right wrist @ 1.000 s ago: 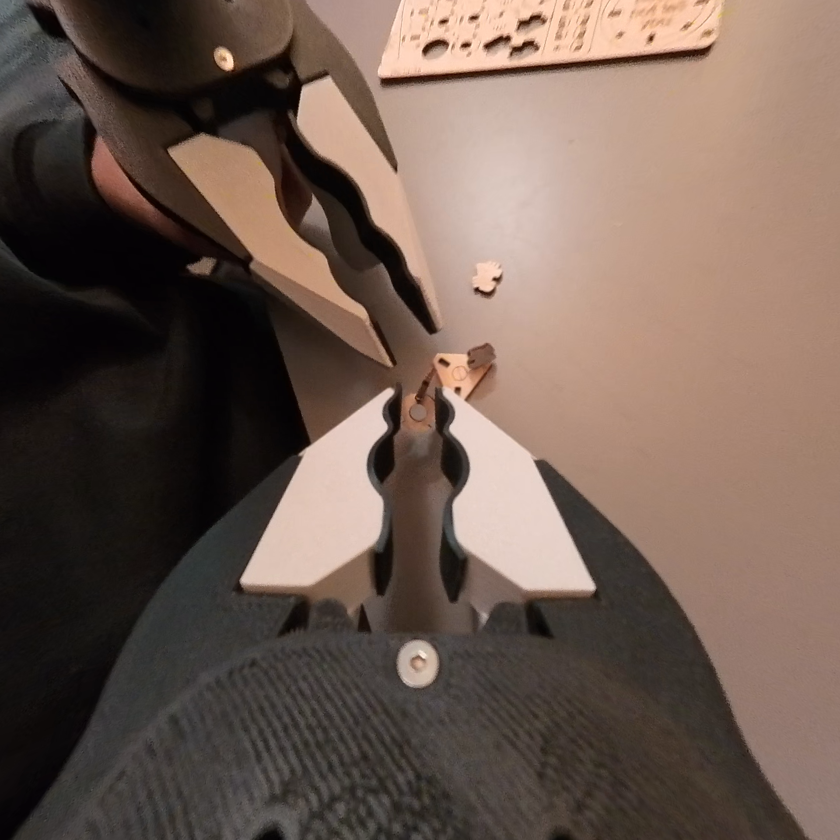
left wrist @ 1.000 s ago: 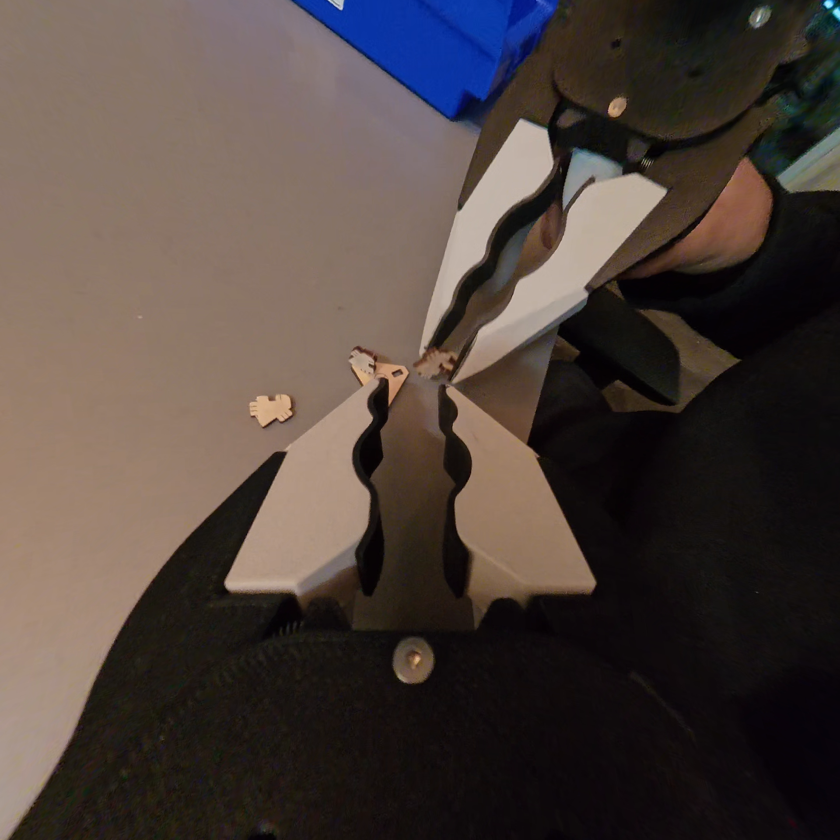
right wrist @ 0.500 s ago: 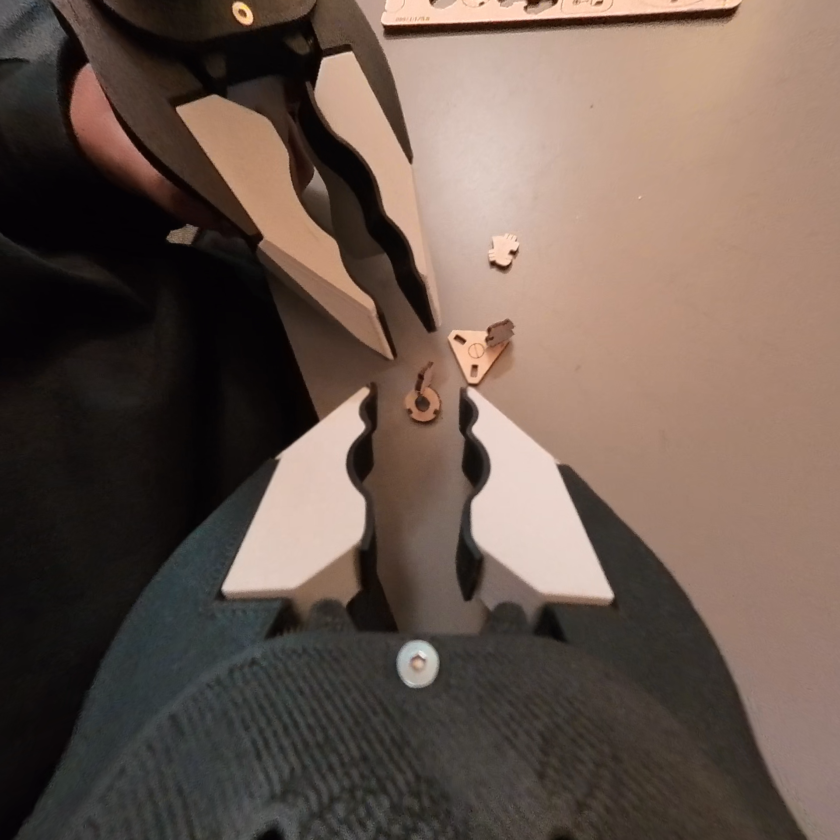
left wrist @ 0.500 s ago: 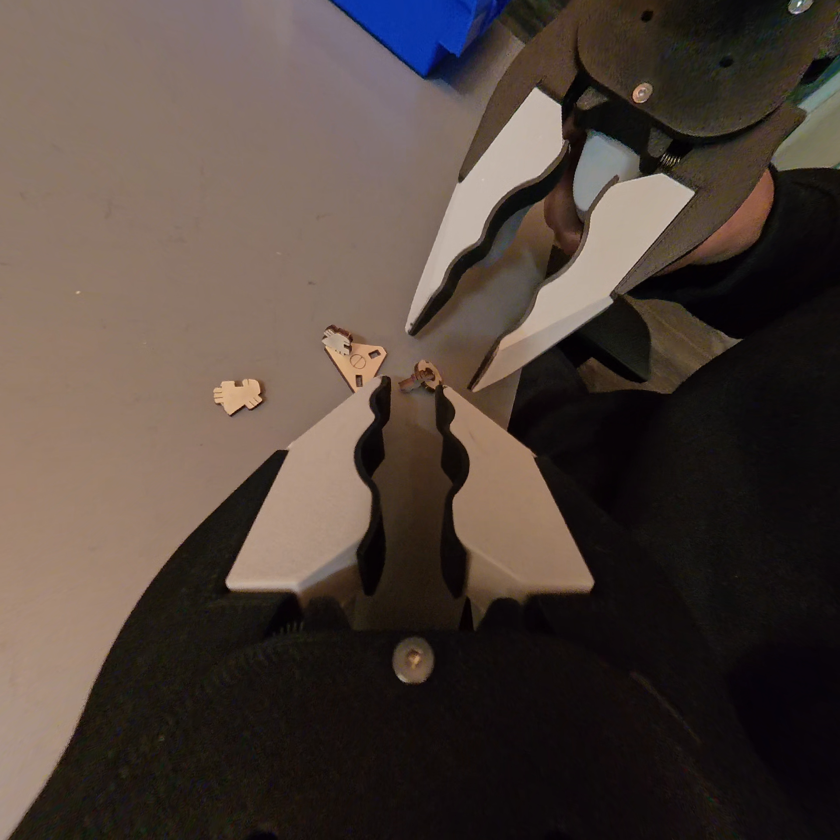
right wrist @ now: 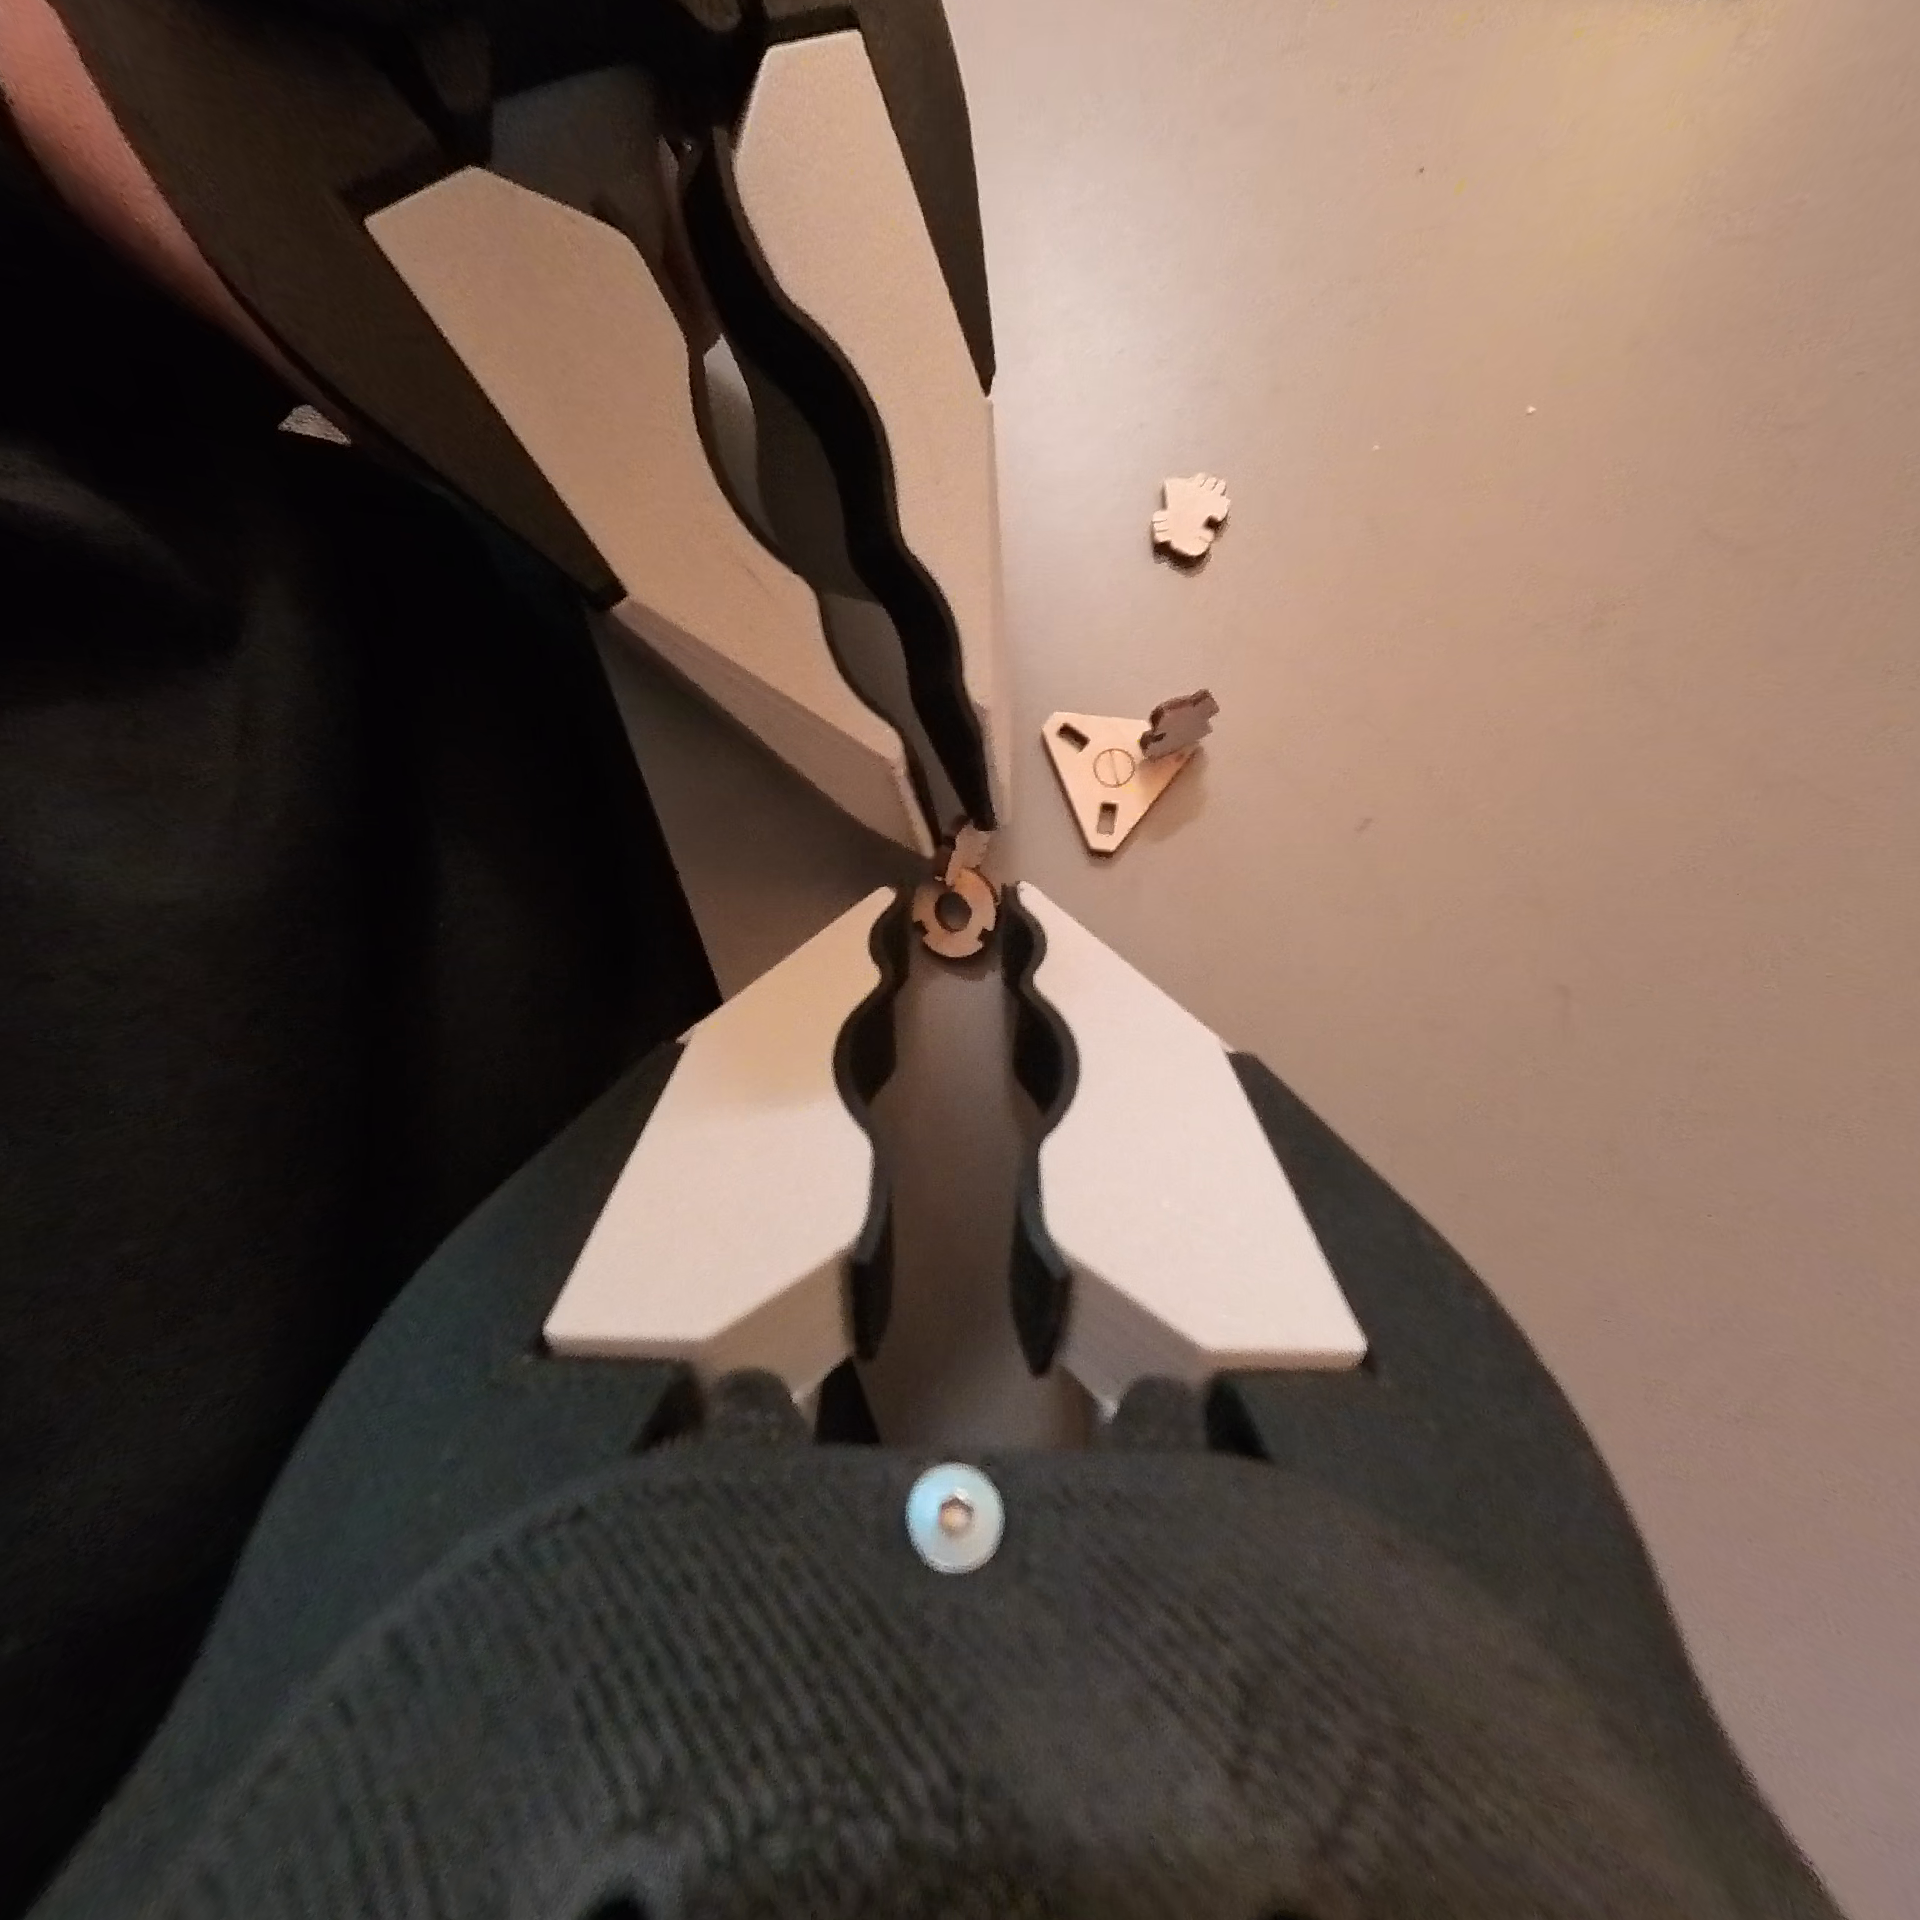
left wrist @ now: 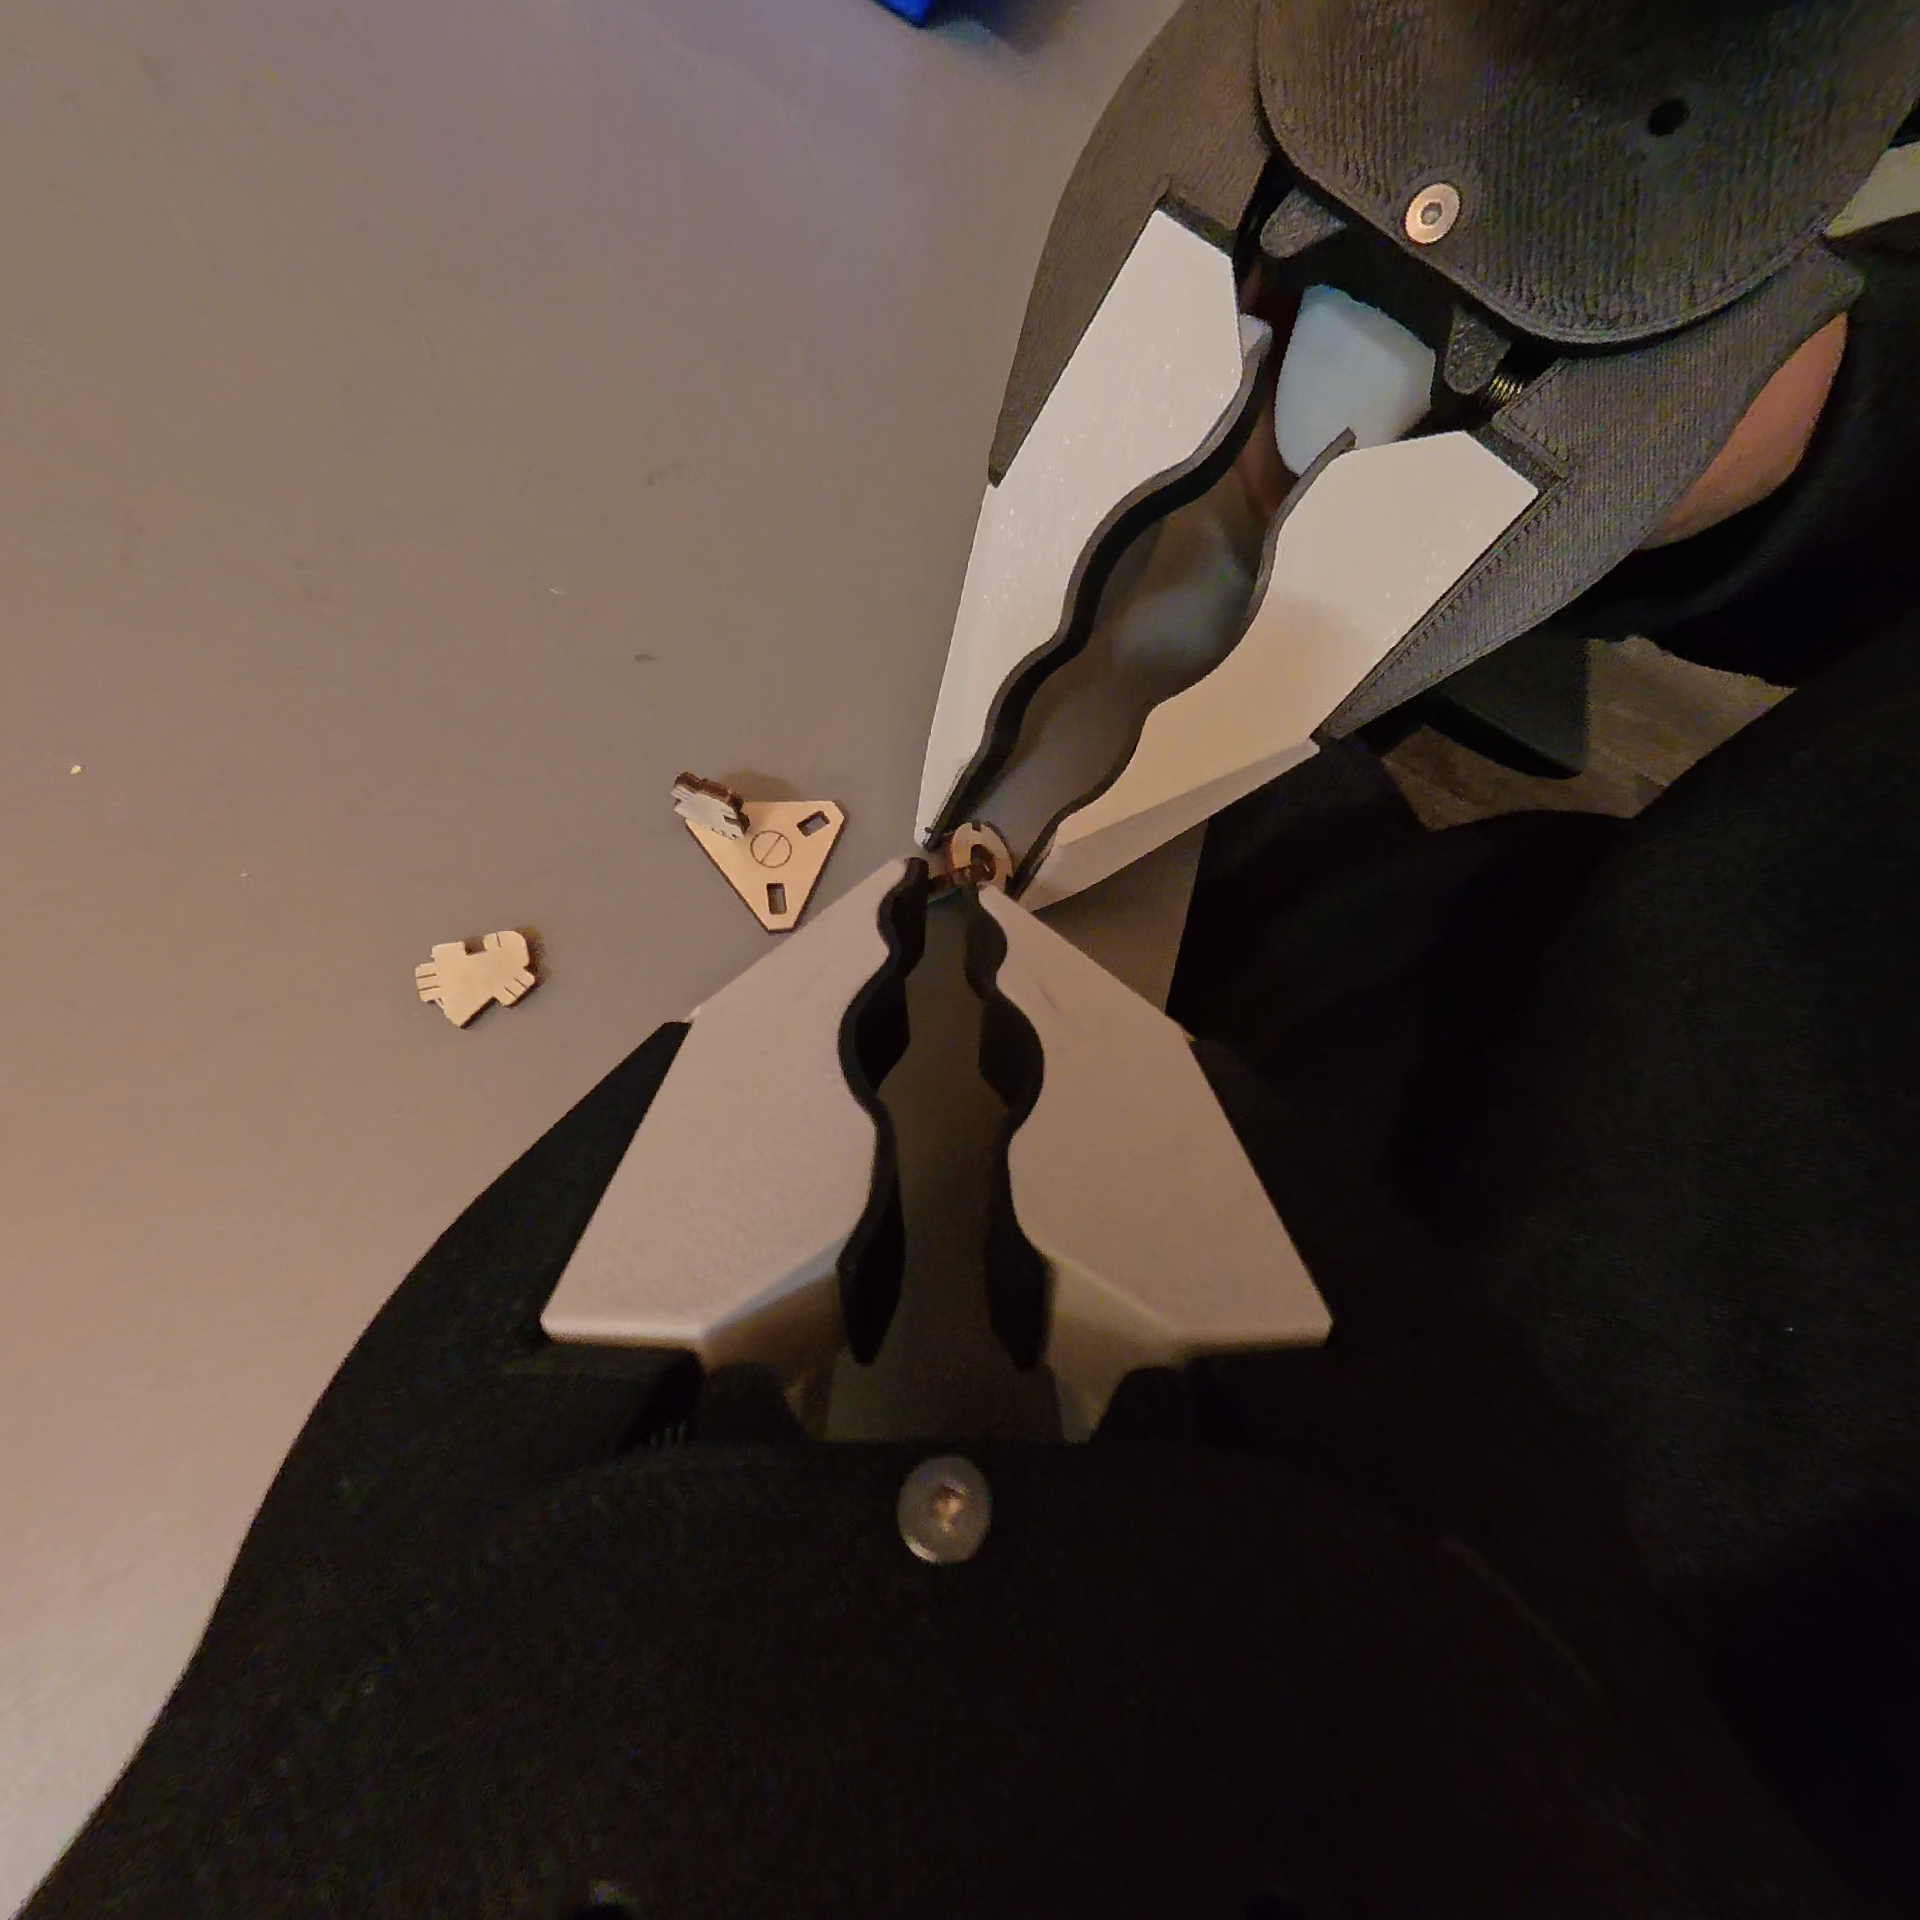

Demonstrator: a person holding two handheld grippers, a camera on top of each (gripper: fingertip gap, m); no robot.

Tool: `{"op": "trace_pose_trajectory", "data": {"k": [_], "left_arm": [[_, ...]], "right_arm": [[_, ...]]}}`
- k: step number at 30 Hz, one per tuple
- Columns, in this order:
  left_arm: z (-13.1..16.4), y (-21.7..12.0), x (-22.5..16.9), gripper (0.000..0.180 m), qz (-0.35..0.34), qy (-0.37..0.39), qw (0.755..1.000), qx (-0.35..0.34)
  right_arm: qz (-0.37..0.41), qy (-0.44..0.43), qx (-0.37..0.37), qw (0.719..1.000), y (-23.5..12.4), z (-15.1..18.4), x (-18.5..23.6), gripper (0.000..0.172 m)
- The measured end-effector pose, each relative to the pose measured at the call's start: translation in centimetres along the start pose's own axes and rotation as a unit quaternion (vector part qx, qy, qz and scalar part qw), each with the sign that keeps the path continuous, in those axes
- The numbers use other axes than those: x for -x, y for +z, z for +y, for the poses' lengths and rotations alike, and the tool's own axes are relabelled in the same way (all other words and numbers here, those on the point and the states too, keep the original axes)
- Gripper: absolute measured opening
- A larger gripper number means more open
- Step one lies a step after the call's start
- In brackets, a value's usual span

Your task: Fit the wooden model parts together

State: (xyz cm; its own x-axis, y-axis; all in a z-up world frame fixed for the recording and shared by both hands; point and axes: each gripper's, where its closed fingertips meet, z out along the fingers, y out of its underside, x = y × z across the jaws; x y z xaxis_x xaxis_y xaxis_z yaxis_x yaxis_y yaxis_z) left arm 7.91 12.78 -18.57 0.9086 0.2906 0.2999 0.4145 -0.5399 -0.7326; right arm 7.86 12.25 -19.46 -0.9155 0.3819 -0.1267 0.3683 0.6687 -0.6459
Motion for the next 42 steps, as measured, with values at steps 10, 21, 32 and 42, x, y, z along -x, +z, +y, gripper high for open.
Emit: {"op": "trace_pose_trajectory", "data": {"k": [10,21,32,42], "left_arm": [[-0.3,-1.1,-0.2,0.001,0.007,0.005,1.0,-0.029],[-1.4,-3.1,1.2,0.0,0.039,-0.083,0.99,-0.103],[-1.5,-2.1,2.5,0.0,-0.031,-0.048,0.995,-0.077],[-1.0,-1.1,3.2,0.0,-0.06,-0.027,0.997,-0.033]], "right_arm": [[-0.054,0.026,-0.055,0.997,-0.9,-1.0,0.4,0.015],[-0.115,0.106,-0.126,0.98,-2.6,-1.7,-0.8,0.001],[0.003,-0.003,-0.116,0.993,-1.2,-2.5,-2.2,0.028],[0.018,-0.002,-0.124,0.992,-0.8,-2.5,-3.1,0.023]]}}
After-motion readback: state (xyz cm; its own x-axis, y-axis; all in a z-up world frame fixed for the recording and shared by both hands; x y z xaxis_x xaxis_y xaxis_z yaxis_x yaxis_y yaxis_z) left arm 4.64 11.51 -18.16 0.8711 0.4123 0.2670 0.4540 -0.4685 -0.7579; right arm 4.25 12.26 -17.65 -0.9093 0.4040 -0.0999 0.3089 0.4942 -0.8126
